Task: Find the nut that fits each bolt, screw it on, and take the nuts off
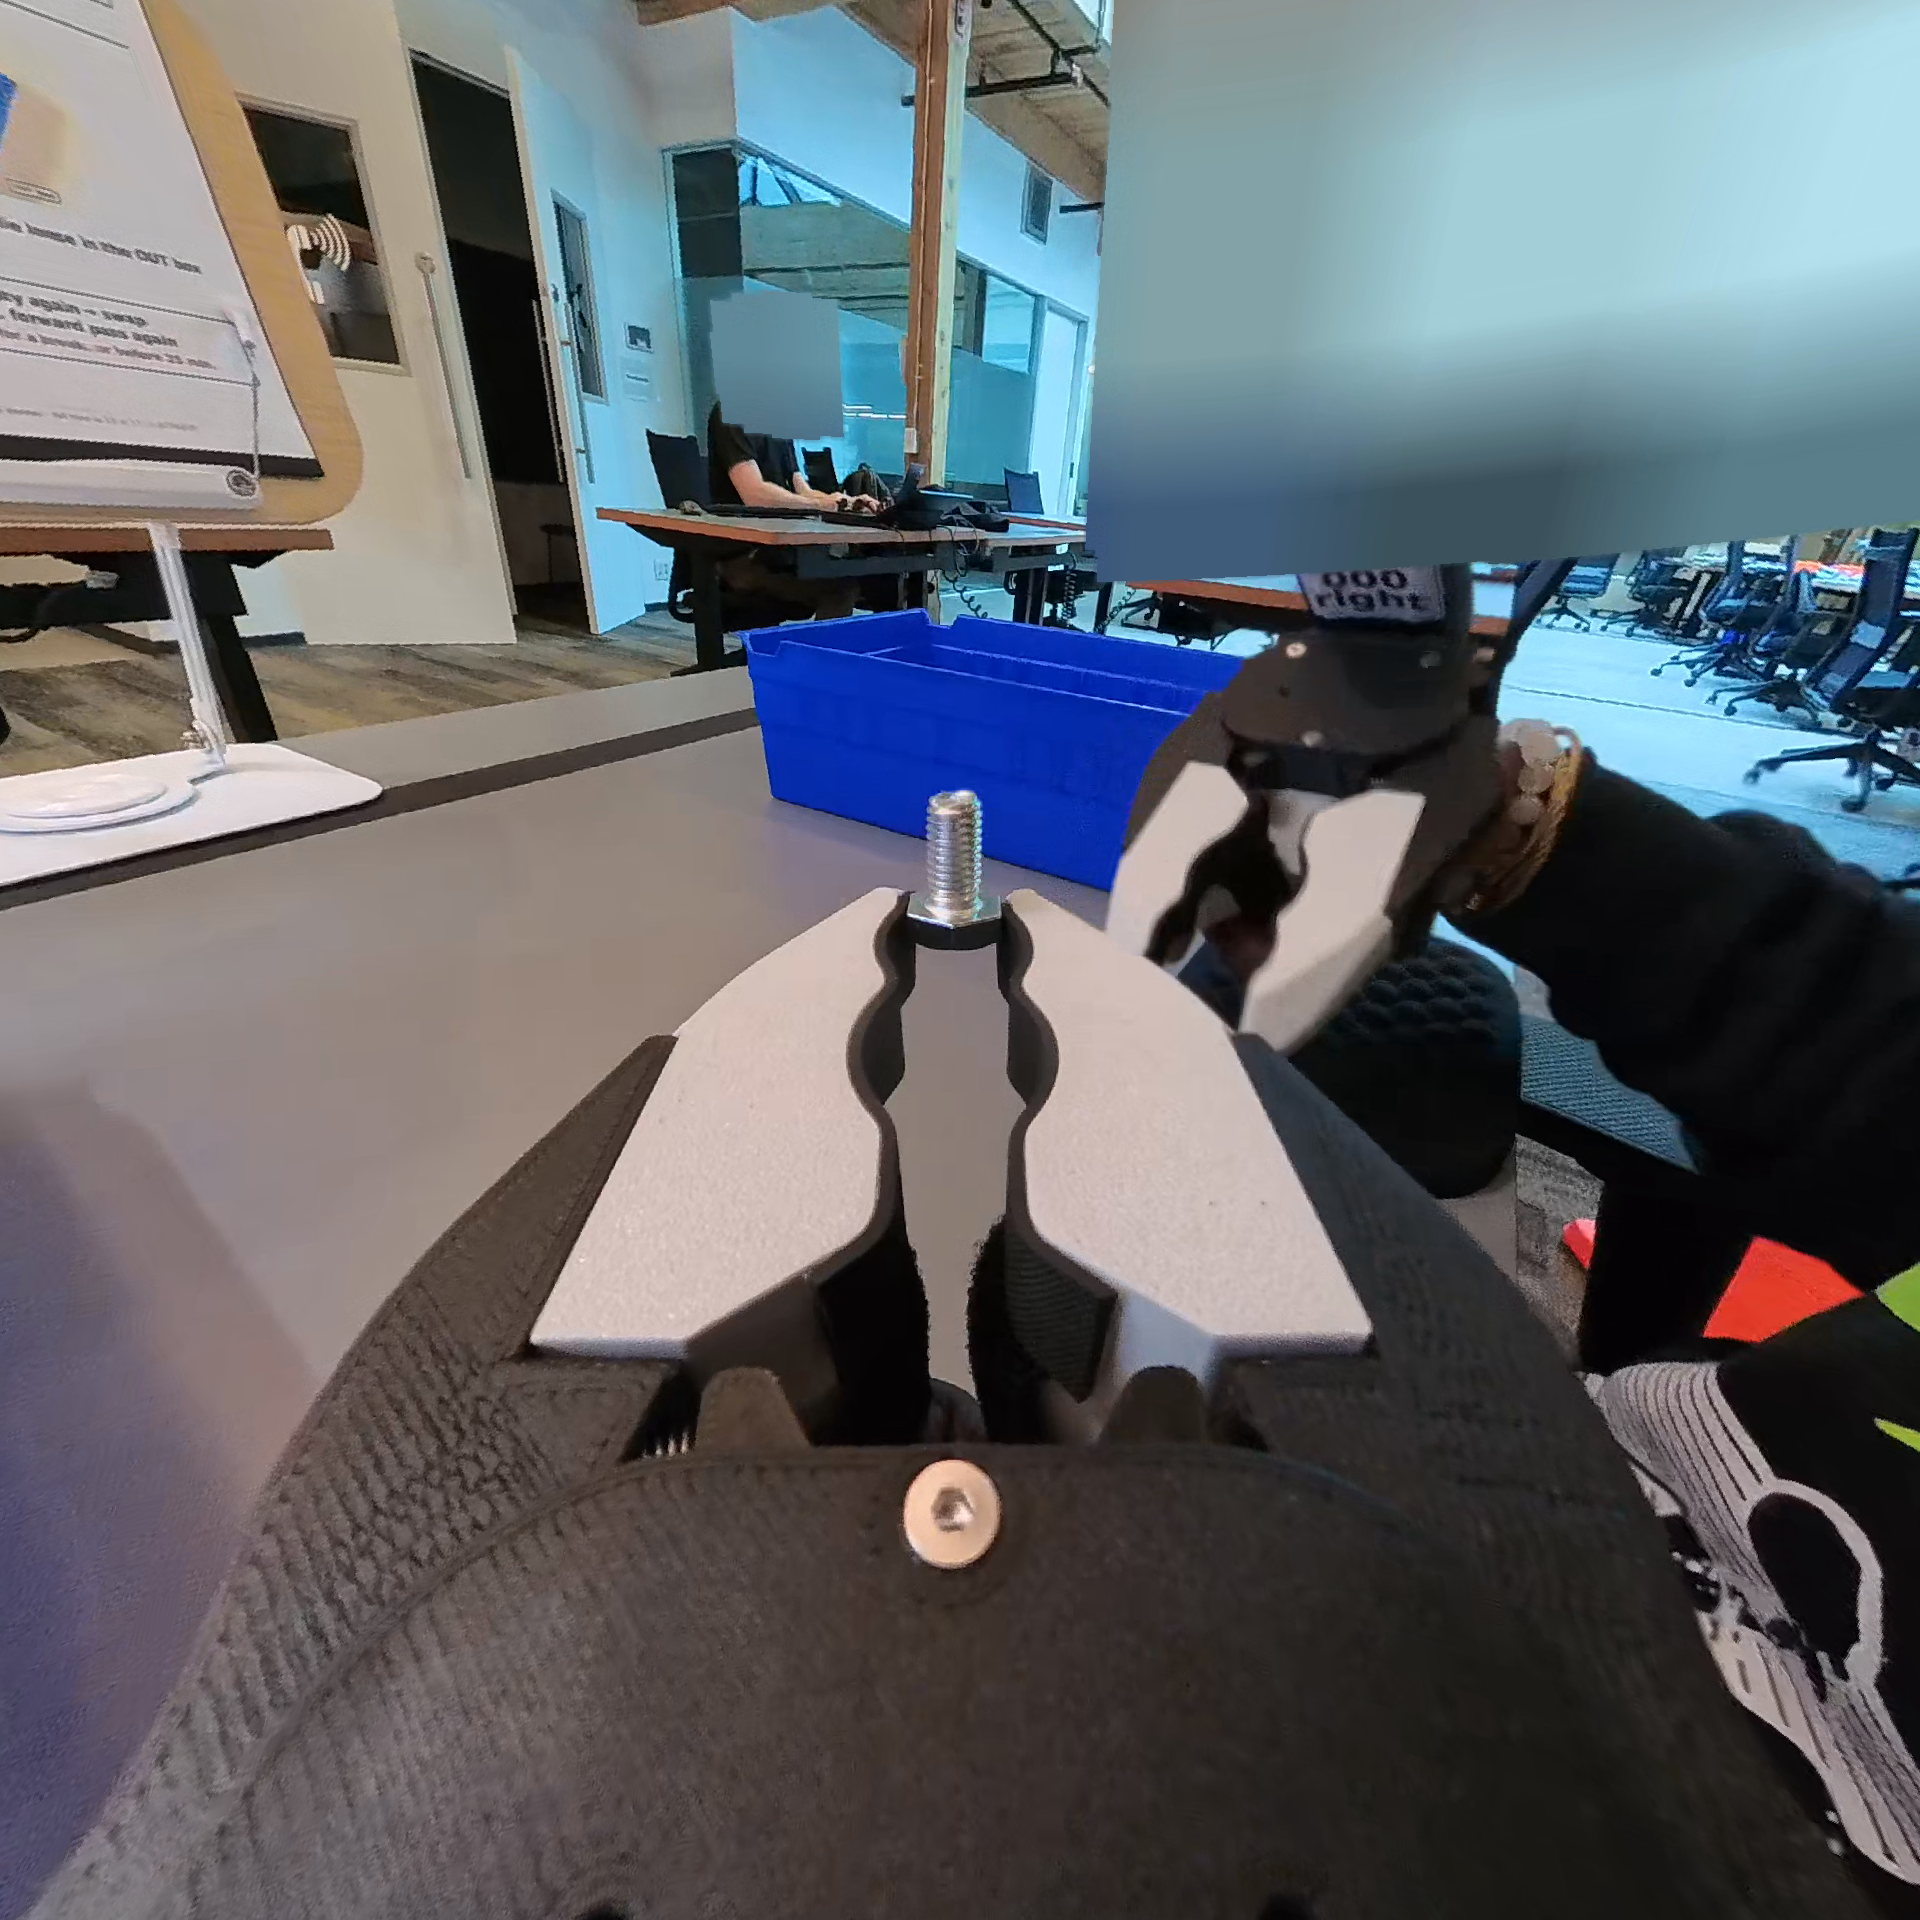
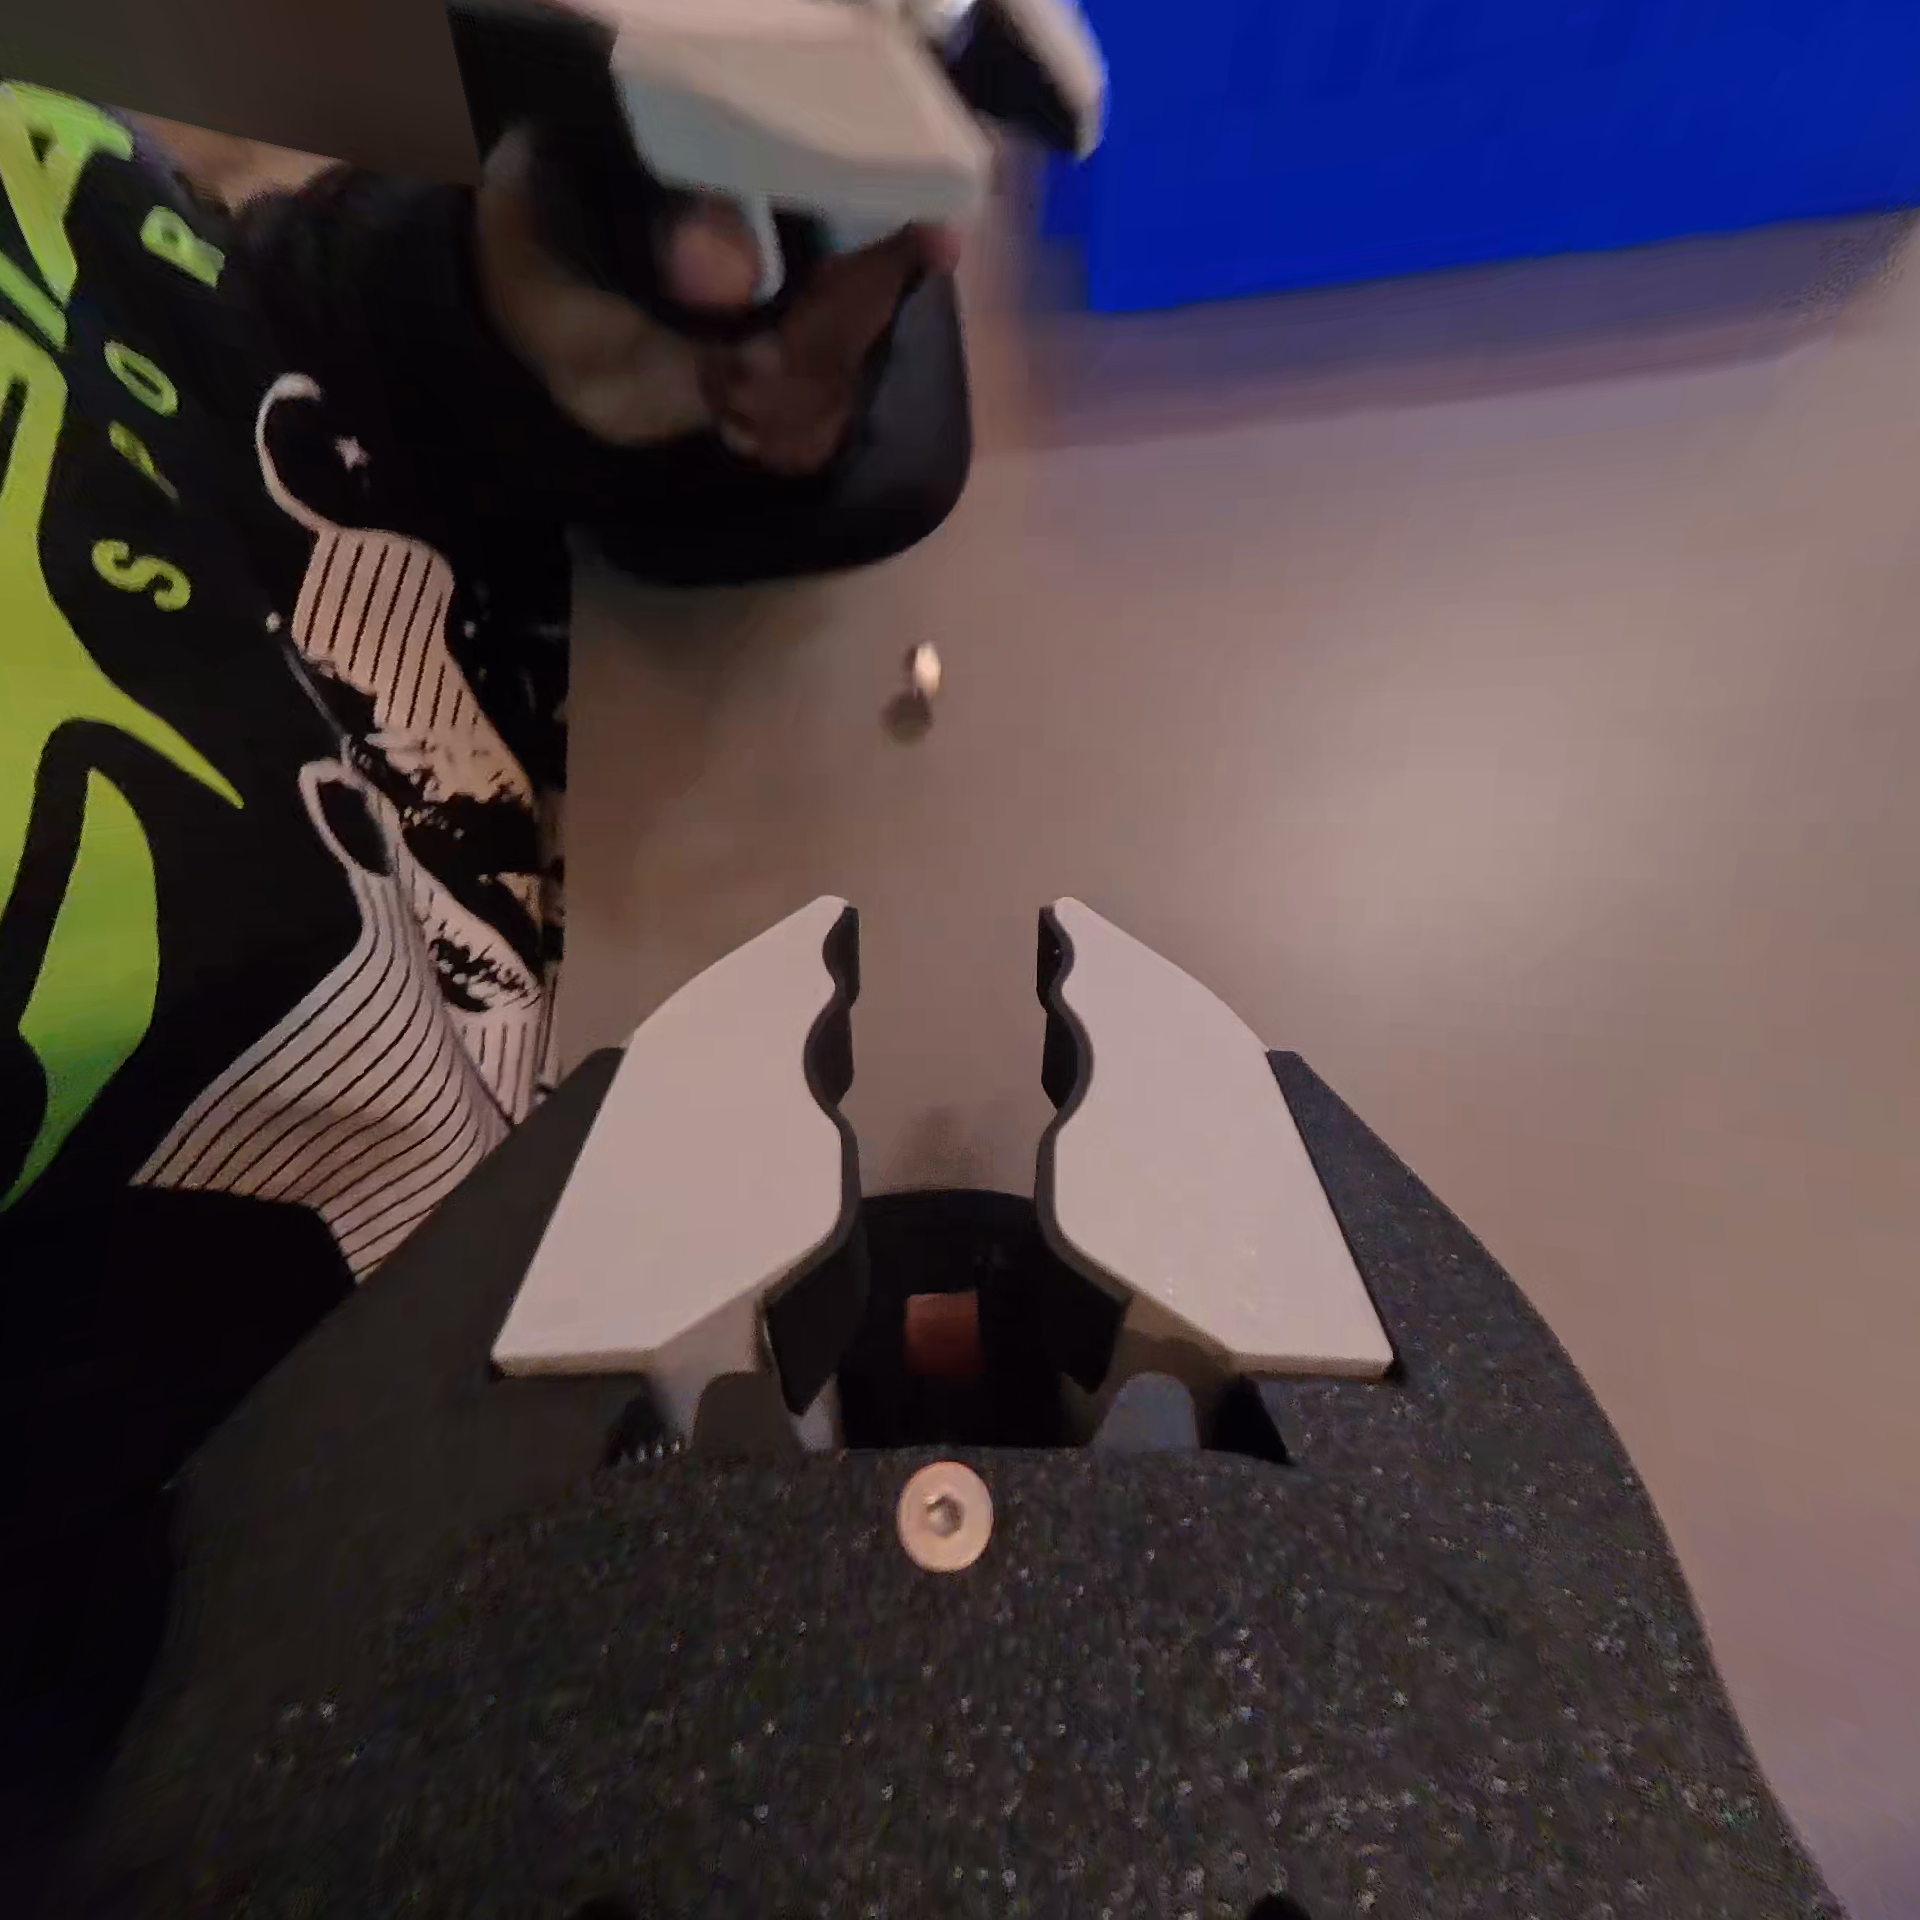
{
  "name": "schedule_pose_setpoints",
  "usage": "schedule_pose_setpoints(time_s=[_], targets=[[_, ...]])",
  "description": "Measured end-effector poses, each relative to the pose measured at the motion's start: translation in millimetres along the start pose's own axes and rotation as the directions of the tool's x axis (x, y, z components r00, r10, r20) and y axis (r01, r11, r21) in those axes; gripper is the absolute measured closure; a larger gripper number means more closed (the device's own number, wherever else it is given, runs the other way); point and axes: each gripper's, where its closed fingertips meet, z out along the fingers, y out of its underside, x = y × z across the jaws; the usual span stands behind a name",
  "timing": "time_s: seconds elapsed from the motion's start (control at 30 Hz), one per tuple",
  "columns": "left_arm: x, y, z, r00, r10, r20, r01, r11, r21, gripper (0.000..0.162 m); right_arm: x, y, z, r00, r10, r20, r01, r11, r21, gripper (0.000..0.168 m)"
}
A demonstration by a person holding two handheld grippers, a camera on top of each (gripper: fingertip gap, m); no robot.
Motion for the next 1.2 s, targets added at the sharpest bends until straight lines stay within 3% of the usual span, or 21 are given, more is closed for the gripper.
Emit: schedule_pose_setpoints(time_s=[0.17, 0.53, 0.73, 0.93, 1.07, 1.2], targets=[[-1.3, -2.5, -1.4, 1.0, -0.013, -0.005, 0.013, 1.0, 0.018, 0.147, -19.3, 9.0, 13.4, 0.999, -0.026, 0.039, 0.027, 0.999, -0.04, 0.135], [-28.2, -14.3, -24.6, 0.999, 0.028, 0.022, -0.028, 0.999, 0.022, 0.147, -29.1, -16.9, 48.6, 0.999, -0.041, 0.001, 0.041, 0.999, 0.022, 0.137], [-28.4, -10.5, -24.9, 1.0, 0.022, 0.012, -0.022, 1.0, 0.019, 0.147, -34.0, -37.1, 84.9, 0.999, -0.033, 0.008, 0.033, 0.999, -0.008, 0.143], [-33.7, -13.7, -28.4, 1.0, -0.007, 0.029, 0.005, 0.999, 0.053, 0.147, -27.7, -34.8, 111.5, 0.999, -0.011, -0.042, 0.007, 0.995, -0.103, 0.143], [-34.1, -13.7, -28.7, 1.0, -0.01, 0.027, 0.009, 0.998, 0.055, 0.147, -27.9, -33.8, 117.1, 0.996, -0.085, -0.033, 0.08, 0.989, -0.126, 0.141], [-37.7, -15.2, -30.1, 0.999, -0.015, 0.05, 0.011, 0.998, 0.067, 0.147, -33.7, -37.0, 111.9, 0.967, -0.235, 0.094, 0.247, 0.958, -0.149, 0.14]])
